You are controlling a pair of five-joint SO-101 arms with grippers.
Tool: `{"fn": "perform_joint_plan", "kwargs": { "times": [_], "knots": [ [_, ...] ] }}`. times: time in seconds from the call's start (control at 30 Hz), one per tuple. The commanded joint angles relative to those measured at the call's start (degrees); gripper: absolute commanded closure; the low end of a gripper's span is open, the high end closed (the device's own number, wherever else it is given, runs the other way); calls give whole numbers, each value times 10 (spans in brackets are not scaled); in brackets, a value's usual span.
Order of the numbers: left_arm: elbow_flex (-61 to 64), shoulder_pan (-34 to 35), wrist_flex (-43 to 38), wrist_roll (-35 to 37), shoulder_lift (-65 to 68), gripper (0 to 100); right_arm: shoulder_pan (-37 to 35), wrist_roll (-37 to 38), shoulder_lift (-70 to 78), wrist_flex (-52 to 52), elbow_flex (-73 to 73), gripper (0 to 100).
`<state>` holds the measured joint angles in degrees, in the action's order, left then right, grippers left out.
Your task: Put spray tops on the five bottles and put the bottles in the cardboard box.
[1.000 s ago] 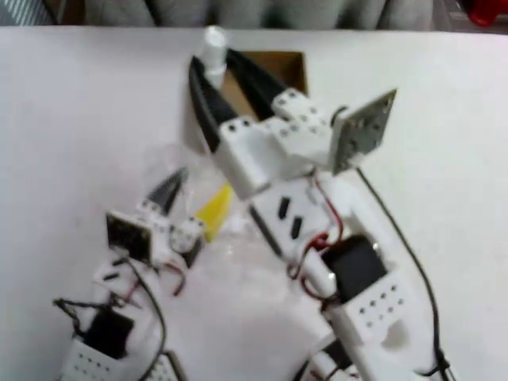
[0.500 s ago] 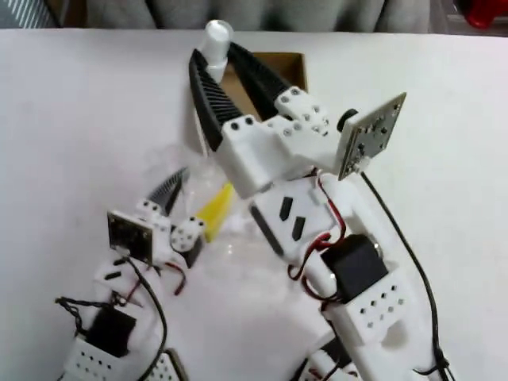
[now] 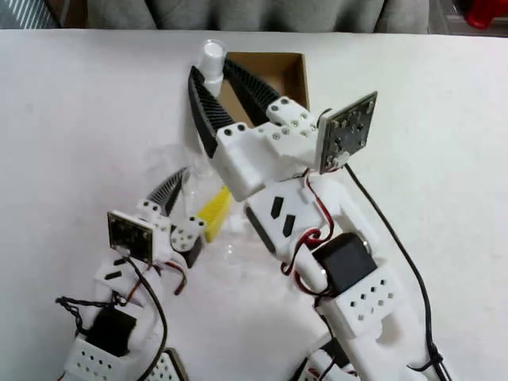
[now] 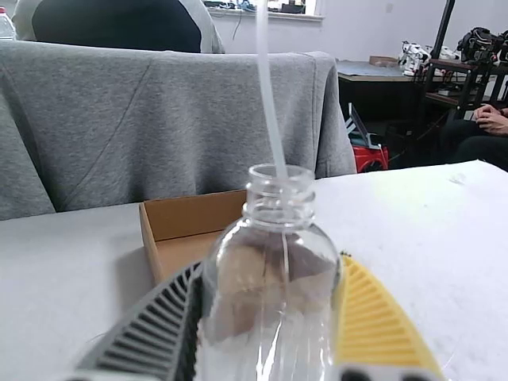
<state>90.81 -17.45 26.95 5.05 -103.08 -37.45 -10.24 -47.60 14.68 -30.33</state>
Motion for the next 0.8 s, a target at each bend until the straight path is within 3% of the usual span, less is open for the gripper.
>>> {"fn": "perform_joint_plan", "kwargs": {
  "times": [0.0, 0.17, 0.33, 0.77],
  "knots": [
    [-6, -7, -24, 5, -11, 979, -5, -4, -11, -5, -16, 982],
    [5, -7, -25, 5, -11, 979, -17, -4, -52, 7, -65, 982],
    [31, -3, -72, 5, -11, 979, -50, -1, -84, 120, -72, 982],
    [33, -2, -76, 4, -11, 979, -49, 1, -86, 248, -71, 982]
  ]
}}
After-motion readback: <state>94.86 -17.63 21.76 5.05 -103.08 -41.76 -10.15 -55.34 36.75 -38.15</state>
